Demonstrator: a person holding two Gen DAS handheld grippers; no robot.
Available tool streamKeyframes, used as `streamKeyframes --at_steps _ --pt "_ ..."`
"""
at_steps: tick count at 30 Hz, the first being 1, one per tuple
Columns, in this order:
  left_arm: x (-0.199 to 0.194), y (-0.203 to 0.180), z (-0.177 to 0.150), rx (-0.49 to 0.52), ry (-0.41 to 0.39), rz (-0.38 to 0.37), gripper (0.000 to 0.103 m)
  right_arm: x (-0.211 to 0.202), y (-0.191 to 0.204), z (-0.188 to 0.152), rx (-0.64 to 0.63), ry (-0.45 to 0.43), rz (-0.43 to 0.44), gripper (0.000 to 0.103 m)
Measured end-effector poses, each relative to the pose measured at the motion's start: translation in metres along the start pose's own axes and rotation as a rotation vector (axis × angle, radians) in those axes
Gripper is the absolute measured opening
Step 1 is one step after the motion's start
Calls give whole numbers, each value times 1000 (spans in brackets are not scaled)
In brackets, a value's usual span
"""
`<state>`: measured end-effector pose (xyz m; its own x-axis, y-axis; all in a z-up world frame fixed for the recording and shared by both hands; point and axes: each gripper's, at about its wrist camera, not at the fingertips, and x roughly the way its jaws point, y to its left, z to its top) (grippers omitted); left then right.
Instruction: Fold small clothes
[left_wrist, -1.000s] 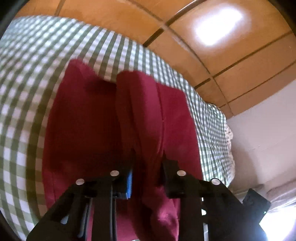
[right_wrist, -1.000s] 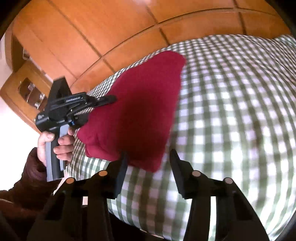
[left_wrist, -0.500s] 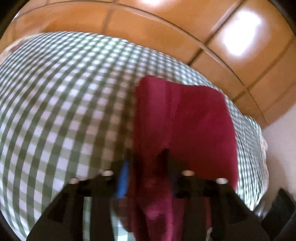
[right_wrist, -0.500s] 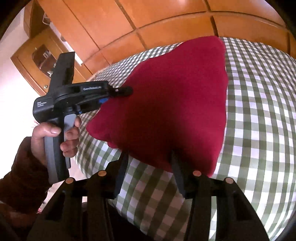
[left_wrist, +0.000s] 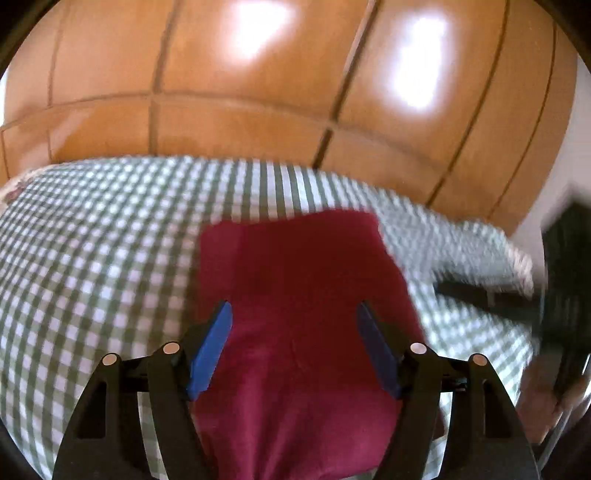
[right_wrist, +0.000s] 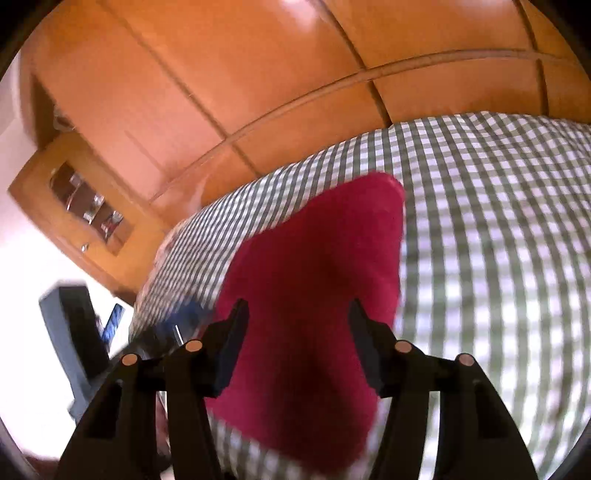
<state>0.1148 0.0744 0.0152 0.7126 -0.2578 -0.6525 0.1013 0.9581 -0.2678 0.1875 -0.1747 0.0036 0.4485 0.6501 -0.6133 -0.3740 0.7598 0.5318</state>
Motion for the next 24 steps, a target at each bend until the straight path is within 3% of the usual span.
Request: streamKeyframes --at_steps 3,5,7,11,15,18,20,24 --pt "29 8 -16 -1 82 43 67 49 -5 21 16 67 -25 55" --pt "32 11 -24 16 75 78 63 84 -13 21 4 138 -60 55" --pt "28 10 -27 17 67 83 62 103 -13 13 -67 129 -89 56" --pt "17 7 -27 20 42 99 62 96 -1 8 -130 94 -63 72" --pt "1 5 -24 15 17 122 62 62 1 5 -99 37 -9 91" --pt "-10 7 -24 6 -3 150 62 41 -7 -4 -57 12 -1 93" --pt "-14 8 -23 -2 -16 160 73 32 -11 -14 -28 10 2 94" --pt "-21 10 -24 -14 -36 178 75 17 -23 -33 -3 24 -23 95"
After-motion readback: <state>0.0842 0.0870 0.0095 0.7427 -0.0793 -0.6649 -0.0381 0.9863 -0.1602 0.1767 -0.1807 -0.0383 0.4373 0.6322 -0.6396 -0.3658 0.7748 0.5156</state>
